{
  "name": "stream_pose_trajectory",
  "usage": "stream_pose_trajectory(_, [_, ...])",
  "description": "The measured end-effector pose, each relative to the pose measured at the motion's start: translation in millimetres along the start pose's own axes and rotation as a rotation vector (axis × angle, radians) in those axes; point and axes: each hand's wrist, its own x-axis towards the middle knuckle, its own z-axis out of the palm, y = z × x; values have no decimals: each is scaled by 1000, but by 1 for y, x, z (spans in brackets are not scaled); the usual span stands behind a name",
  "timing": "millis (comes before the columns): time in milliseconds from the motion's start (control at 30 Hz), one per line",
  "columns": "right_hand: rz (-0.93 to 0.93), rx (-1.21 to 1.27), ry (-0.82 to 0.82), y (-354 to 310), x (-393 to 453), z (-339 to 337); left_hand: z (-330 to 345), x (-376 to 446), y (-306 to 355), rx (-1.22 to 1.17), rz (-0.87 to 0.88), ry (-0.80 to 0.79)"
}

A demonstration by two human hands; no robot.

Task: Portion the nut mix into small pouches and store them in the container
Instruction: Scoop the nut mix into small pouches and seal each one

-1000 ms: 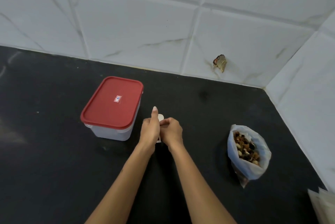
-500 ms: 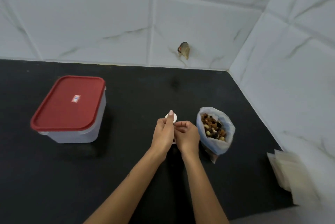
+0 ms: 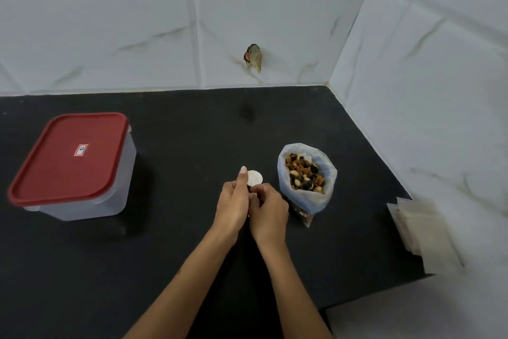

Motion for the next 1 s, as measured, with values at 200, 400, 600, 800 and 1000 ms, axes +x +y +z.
stream_pose_trajectory(200, [-81,26,-24,-26,-35,-31,-1,-15,15,-73,231,153])
stream_pose_trajectory(400, [-141,307,185,-45,-36,-124,46,-44,30,-202,551,108])
stream_pose_trajectory(600, [56,197,530,35,-19,-214,131,-70,10,-159,349,-259])
stream_pose_trajectory(800, [398,-154,456,123,-24,-271,203,-99,-27,114,66,-497])
stream_pose_trajectory(1000, [501,-294,291,147,-13,-278,240,-108,-50,102,-30,-498])
